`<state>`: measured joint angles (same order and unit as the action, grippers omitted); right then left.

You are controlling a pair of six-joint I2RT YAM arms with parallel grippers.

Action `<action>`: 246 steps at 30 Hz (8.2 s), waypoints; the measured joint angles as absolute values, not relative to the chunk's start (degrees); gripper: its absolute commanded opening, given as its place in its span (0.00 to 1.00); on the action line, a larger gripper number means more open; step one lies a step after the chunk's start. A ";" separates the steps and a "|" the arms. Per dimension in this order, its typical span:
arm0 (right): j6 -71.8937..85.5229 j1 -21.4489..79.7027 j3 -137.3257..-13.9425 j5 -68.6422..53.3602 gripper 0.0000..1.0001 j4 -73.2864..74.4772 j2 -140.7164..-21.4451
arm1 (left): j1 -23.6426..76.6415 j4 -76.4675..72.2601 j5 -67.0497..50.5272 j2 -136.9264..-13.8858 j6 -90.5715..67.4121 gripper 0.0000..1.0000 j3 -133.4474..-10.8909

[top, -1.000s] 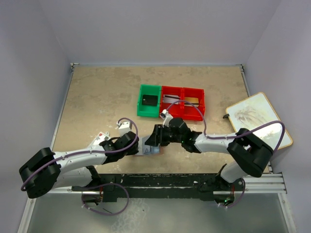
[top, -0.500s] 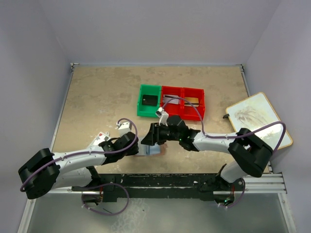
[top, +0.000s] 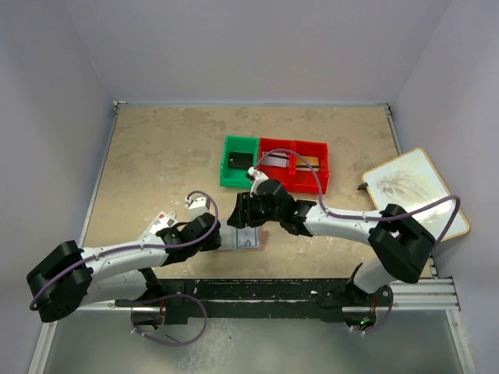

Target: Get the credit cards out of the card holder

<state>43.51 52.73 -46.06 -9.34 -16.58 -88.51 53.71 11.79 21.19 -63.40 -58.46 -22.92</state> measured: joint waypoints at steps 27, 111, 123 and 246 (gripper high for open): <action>54.41 50.19 -31.46 -8.78 0.58 -23.20 -85.95 | 53.71 11.64 20.97 -63.51 -58.50 0.17 -22.92; 57.98 48.66 -27.07 -5.41 0.54 -23.83 -81.65 | 53.76 -8.97 10.81 -76.82 -58.06 0.00 -23.86; 56.99 47.94 -27.05 -8.84 0.51 -26.65 -84.38 | 53.76 -8.99 10.92 -76.79 -58.04 0.00 -23.83; 45.98 41.45 -41.08 -17.32 0.47 -25.61 -96.20 | 54.13 3.07 12.12 -69.63 -56.84 0.27 -23.73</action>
